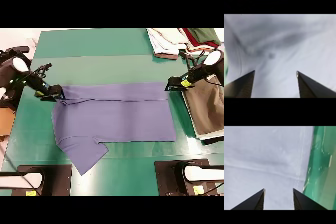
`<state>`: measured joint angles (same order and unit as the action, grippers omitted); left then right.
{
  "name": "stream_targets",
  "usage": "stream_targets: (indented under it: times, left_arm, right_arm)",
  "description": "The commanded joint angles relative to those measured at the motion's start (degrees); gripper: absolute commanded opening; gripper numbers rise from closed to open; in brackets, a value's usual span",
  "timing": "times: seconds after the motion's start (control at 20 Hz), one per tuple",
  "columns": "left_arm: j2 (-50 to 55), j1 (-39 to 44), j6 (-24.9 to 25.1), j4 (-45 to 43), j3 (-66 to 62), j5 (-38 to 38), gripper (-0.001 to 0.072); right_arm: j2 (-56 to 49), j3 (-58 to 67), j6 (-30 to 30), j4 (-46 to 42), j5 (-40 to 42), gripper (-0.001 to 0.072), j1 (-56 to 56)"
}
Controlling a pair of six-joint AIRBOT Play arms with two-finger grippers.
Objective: Fold the shirts.
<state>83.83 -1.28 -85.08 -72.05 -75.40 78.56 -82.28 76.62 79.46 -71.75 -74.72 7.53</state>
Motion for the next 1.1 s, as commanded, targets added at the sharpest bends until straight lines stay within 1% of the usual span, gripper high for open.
stream_targets:
  times: [0.0, 0.1, 0.2, 0.25, 0.4, 0.55, 0.7, 0.8, 0.9, 1.05]
  left_arm:
    - [-14.69, 0.11, -3.63, -3.89, 14.16, 1.14, 0.0609]
    - [-23.78, 0.11, -5.81, -3.85, 25.88, 1.42, 0.0609]
    - [-31.12, 0.11, -8.22, -3.37, 36.20, 1.60, 0.0609]
    - [-33.75, 0.11, -8.61, -2.29, 40.59, 1.57, 0.0609]
    - [-35.08, 0.13, -9.09, 4.22, 47.87, 1.22, 0.0609]
    - [-35.08, 3.21, -9.14, 5.38, 50.56, -1.29, 0.0608]
    - [-35.06, 10.69, -11.10, 5.01, 50.71, -5.22, 0.0608]
    - [-34.71, 13.66, -11.10, 5.01, 50.71, -5.40, 0.0608]
    - [-34.60, 15.26, -11.15, 4.76, 50.82, -5.53, 0.0608]
    - [-34.60, 15.58, -13.53, 4.79, 51.95, -9.68, 0.0607]
  right_arm:
    - [6.95, -4.59, -0.09, 0.20, 1.49, 0.0411, 0.00]
    - [9.92, -6.60, -0.04, 0.24, 3.06, 0.0411, -0.02]
    - [11.45, -7.08, -0.04, 0.26, 3.34, 0.0410, -0.02]
    - [11.91, -7.06, -0.04, 0.37, 3.65, 0.0410, -0.02]
    - [12.13, -7.06, -0.04, 2.86, 4.55, 0.0410, -0.02]
    - [12.13, -7.06, -0.04, 3.26, 4.52, 0.0410, -0.07]
    - [12.15, -7.06, -0.04, 3.23, 4.09, 0.0410, -0.07]
    - [12.15, -7.06, -0.04, 3.23, 3.37, 0.0410, -0.07]
    - [12.15, -7.06, -0.04, 3.21, 2.95, 0.0410, -0.07]
    - [12.15, -7.06, -0.04, 3.23, 2.56, 0.0410, -0.07]
